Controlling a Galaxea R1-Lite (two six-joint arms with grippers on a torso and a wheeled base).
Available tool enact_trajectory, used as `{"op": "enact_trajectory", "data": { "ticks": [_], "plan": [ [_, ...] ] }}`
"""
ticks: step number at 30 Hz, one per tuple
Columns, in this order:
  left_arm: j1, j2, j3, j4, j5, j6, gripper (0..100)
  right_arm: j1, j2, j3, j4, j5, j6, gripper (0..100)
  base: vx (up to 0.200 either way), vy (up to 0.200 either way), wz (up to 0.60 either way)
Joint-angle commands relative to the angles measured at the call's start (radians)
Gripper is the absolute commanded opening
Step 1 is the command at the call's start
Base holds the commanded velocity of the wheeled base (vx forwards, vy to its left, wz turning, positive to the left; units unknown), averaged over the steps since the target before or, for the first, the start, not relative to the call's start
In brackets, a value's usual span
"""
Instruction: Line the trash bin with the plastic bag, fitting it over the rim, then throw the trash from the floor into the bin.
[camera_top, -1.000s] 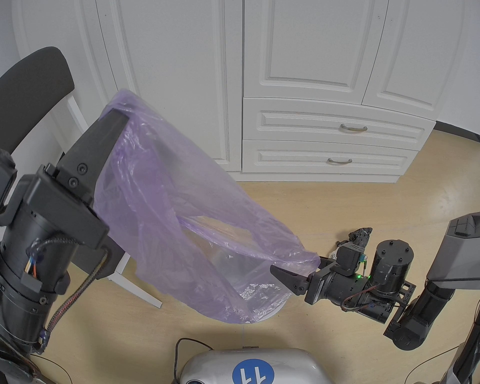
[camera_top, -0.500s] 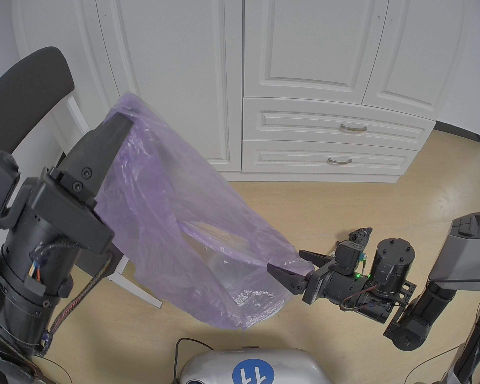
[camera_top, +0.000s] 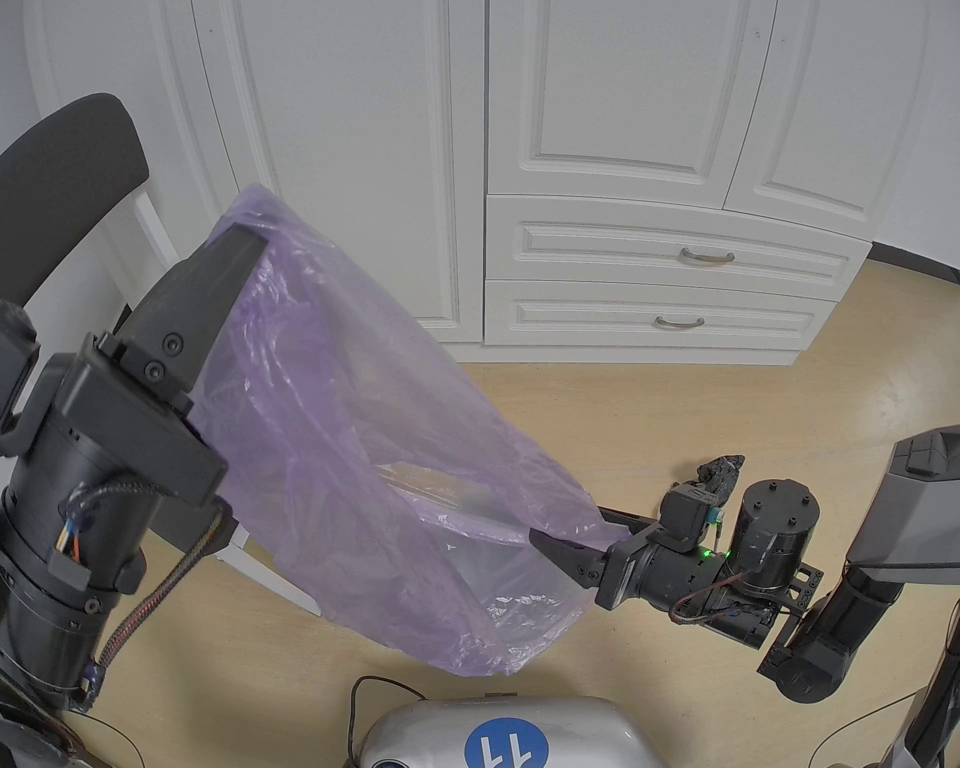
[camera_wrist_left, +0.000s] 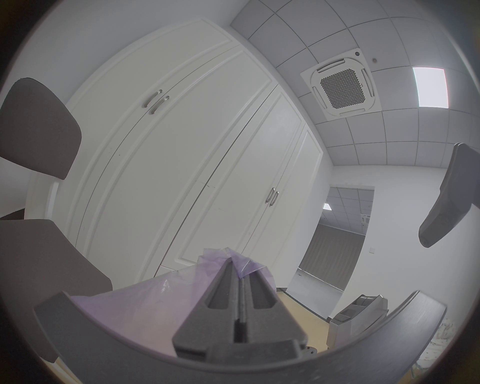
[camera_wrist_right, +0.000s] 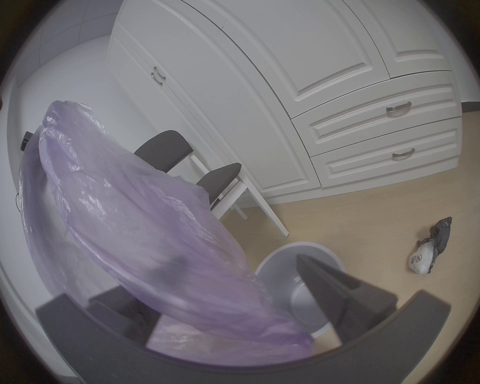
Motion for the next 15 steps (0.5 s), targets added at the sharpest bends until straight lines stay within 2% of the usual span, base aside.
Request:
{"op": "enact_trajectory", "data": {
  "ticks": [1, 8, 11, 15],
  "plan": [
    [0.0, 0.002, 0.0, -0.001, 0.0, 0.0, 0, -0.003, -0.002, -0.013, -0.018, 0.001, 0.009, 0, 0.0, 0.0, 0.0],
    [0.002, 0.003, 0.0, -0.001, 0.0, 0.0, 0, -0.018, -0.022, -0.014, -0.018, 0.001, 0.011, 0, 0.0, 0.0, 0.0],
    [0.011, 0.017, 0.006, 0.001, 0.0, -0.002, 0, -0.05, -0.046, -0.033, -0.018, -0.004, 0.003, 0, 0.0, 0.0, 0.0],
    [0.04, 0.046, 0.017, 0.006, 0.003, -0.022, 0, -0.095, -0.088, -0.079, -0.018, -0.047, 0.011, 0, 0.0, 0.0, 0.0]
  ]
}}
